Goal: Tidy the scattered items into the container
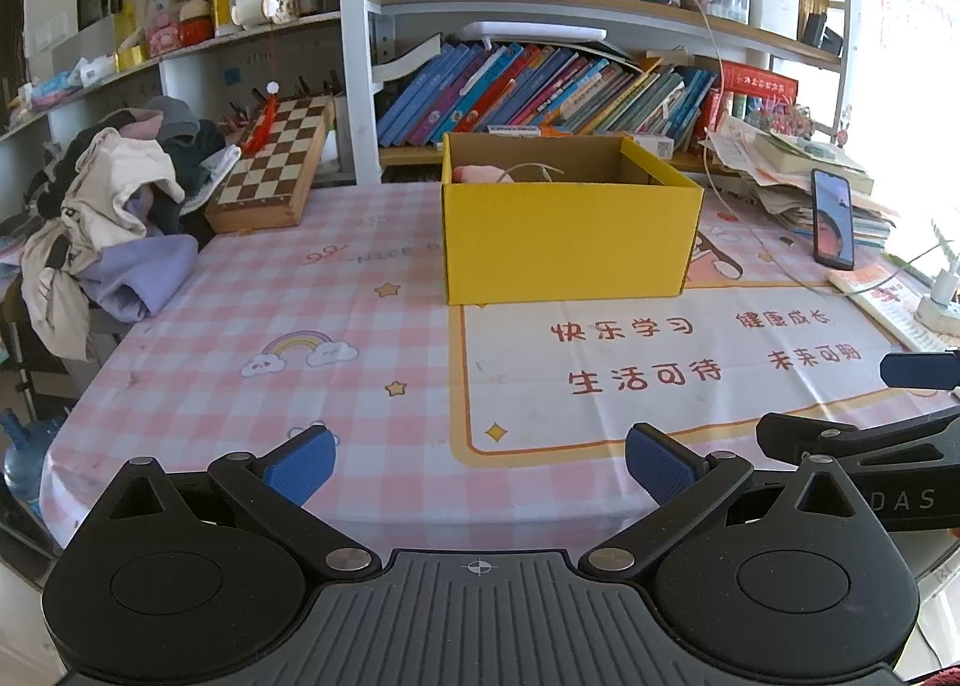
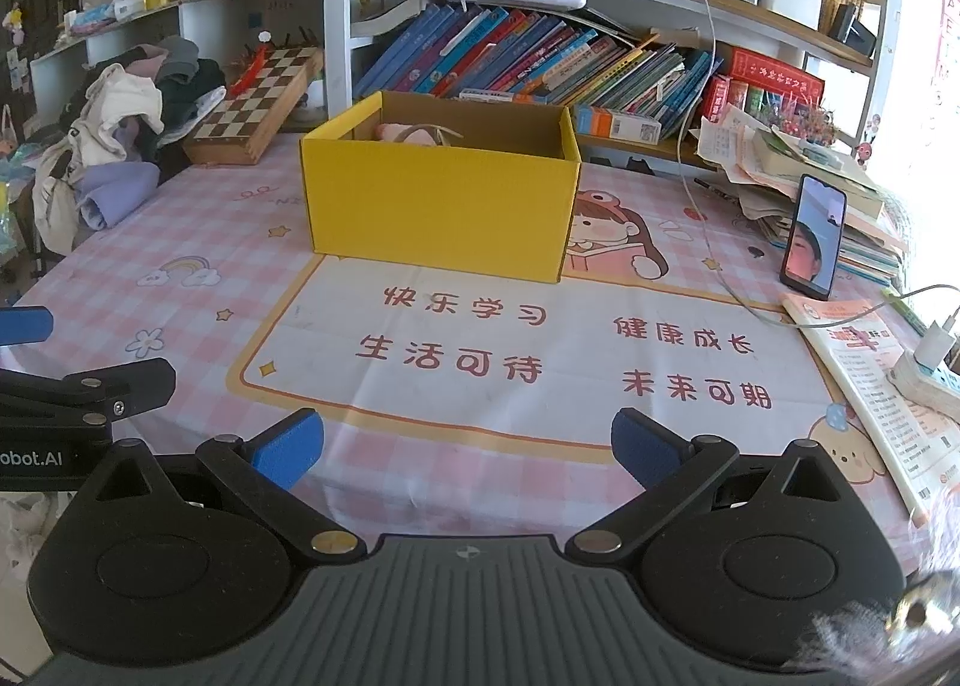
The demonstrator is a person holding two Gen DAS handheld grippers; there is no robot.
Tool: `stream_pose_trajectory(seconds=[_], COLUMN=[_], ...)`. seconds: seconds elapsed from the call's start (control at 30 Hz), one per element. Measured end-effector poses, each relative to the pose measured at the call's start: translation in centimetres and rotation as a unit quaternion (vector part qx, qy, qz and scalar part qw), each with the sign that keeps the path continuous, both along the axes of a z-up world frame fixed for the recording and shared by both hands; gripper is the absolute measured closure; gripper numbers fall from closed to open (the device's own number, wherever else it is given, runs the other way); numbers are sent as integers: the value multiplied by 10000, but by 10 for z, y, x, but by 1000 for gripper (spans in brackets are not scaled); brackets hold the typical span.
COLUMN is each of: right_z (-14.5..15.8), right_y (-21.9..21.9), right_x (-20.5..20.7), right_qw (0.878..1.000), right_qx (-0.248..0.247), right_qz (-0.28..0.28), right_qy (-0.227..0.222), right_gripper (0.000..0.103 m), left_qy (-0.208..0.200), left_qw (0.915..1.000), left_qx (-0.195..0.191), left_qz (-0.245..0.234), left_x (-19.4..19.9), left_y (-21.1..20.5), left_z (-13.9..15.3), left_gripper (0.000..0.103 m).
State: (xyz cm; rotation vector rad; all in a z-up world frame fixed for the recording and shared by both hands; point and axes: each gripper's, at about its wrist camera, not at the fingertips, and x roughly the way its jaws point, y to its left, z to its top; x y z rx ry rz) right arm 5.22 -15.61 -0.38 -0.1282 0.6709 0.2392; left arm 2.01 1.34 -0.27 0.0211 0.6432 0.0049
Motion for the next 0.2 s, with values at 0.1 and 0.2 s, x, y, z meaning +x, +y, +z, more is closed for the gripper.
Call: stream_pose_trajectory(seconds=[0.1,0.2], right_z=[0,0], right_y=[1,2], right_x=[2,4], right_qw=[10000,10000], right_qx=[3,-2], right_qz=[5,26], right_qy=[1,7], right_gripper=[0,0], left_qy=[-30,-60], left_qw=[10000,10000], left_qx=[-10,-43], left_qz=[4,9], left_x=[1,3], left_y=[1,4], left_z=[0,0], left_gripper=[0,0])
